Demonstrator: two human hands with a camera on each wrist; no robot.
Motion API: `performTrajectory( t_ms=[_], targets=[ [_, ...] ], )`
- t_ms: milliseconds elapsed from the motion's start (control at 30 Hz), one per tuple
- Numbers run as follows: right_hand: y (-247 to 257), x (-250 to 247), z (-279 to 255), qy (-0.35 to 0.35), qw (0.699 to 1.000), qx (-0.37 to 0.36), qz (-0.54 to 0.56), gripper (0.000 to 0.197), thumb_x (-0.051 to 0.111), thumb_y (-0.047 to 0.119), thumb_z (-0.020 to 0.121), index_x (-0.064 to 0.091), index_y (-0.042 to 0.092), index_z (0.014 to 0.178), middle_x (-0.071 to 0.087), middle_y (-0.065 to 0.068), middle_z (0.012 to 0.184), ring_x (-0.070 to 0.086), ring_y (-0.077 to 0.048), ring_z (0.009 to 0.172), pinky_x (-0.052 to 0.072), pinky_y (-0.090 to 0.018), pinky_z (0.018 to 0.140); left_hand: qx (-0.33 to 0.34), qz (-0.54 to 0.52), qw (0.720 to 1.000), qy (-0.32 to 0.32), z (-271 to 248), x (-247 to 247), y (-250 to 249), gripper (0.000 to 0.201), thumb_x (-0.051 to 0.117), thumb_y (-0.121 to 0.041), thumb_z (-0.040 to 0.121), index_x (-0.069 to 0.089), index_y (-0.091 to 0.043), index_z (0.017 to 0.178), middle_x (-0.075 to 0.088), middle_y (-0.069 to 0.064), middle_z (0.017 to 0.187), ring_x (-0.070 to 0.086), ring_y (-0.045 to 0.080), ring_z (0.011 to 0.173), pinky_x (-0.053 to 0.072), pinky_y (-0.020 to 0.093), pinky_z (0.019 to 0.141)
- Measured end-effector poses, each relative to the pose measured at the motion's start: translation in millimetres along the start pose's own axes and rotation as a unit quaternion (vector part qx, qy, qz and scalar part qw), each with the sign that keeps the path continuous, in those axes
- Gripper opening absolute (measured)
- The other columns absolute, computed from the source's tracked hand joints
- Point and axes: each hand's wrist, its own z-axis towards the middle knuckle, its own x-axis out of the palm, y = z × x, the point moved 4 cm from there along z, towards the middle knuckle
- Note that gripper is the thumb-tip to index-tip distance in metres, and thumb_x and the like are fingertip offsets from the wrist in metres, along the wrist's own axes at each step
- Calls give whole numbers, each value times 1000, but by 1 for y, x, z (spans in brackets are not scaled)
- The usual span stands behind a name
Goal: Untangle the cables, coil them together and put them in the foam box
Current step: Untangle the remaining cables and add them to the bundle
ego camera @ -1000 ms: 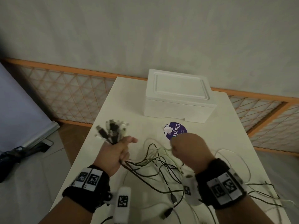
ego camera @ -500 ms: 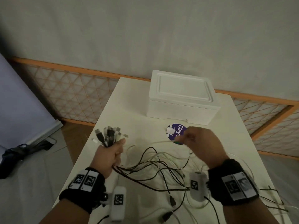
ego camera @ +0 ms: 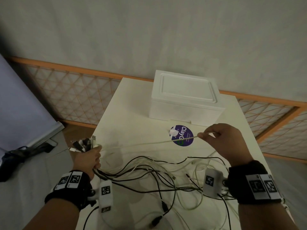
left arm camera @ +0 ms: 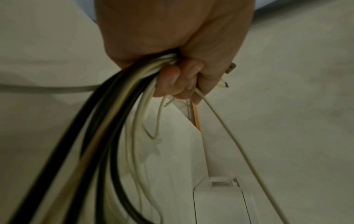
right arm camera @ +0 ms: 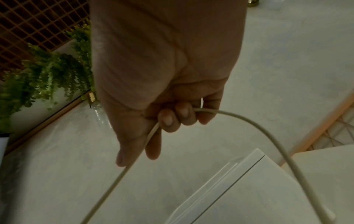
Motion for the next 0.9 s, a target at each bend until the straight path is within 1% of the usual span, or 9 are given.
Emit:
performTrajectory(
  t_ms=[100,200,333,400,467,567,667,733,900],
  targets=[
    [-3,-1,3,10,999,-24,-18,20,76,30,77,62,34,64,58,5,64,50,-8,62,35,-20,57,23,51,998,-23,-9,-2,-6,17,69,-23,87,60,-12,79,55,2,58,31,13,41,30,23,43],
    [11,21,2,59,990,-74,-102,10,73,32,80,72,23,75,59,6,70,55,-14,71,39,-28,65,105,104,989,-20,-38,21,-23,33,78,-30,79,55,-13,62,44,3,48,34,18,45,29,28,50],
    [68,70,-14,111,961,-223,-119,25,60,42,77,70,20,71,65,1,70,62,-22,72,48,-35,64,178,152,953,191,-99,91,-34,18,75,-29,81,76,-18,95,62,-3,60,42,12,41,34,22,48],
    [86,82,-17,108,948,-273,-123,23,58,35,75,67,16,66,62,0,64,60,-24,64,49,-37,57,195,212,913,290,-125,122,-30,18,72,-26,85,74,-17,100,72,6,74,65,18,59,48,24,58],
    [88,79,-17,112,944,-285,-122,19,62,32,74,67,16,67,61,0,64,60,-22,62,49,-37,53,220,246,889,316,-134,140,-24,10,68,-20,87,70,-12,93,71,10,76,66,12,60,46,17,55],
    [57,52,-9,130,969,-173,-116,31,59,54,84,70,25,79,64,5,72,59,-14,71,48,-34,62,222,242,917,227,-117,134,-21,8,72,-21,84,68,-21,77,59,-7,53,47,4,40,36,17,43],
    [5,10,-1,68,990,-77,-99,47,58,58,83,57,19,57,49,5,52,49,-15,55,39,-31,54,134,97,979,123,-86,107,-18,25,72,-21,84,57,-18,64,44,-7,45,31,10,38,24,17,39],
    [-20,-5,0,67,989,-37,-128,55,53,59,85,41,20,49,41,4,46,44,-14,50,34,-31,50,99,69,987,108,-80,100,-15,31,69,-18,87,52,-18,62,39,-6,45,26,8,36,20,16,38],
    [-67,2,-1,82,950,70,-293,36,47,46,94,55,21,68,59,7,69,57,-16,69,38,-28,61,97,52,983,150,-91,122,-17,14,64,-22,90,69,-8,90,75,4,84,48,10,41,32,19,39]
  ],
)
